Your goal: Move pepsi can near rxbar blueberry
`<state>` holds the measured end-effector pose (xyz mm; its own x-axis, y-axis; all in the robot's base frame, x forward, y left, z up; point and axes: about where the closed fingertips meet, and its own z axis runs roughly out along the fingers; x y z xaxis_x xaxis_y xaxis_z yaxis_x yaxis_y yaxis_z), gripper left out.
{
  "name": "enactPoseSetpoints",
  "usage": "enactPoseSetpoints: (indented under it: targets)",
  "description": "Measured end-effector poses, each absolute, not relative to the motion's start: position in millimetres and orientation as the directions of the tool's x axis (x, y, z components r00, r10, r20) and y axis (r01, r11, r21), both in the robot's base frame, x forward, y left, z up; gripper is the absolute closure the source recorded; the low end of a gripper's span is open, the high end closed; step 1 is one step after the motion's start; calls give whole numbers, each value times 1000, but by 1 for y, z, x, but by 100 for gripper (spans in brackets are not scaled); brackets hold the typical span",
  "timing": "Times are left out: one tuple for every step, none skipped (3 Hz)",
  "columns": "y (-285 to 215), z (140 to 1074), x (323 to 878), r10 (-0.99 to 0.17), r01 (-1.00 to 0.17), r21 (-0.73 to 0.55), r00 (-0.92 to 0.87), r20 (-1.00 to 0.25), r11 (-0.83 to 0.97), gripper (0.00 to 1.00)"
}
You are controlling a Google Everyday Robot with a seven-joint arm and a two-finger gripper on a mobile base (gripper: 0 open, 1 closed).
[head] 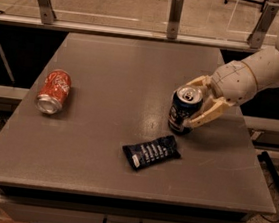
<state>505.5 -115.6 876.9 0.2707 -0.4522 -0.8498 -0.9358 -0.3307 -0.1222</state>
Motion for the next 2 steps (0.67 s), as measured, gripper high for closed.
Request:
enactPoseSetpoints:
  targets:
    - [-116, 877, 506, -452, -936, -122, 271, -850, -331, 36]
    - [-116, 873, 498, -477, -931, -99, 270, -836, -353, 12]
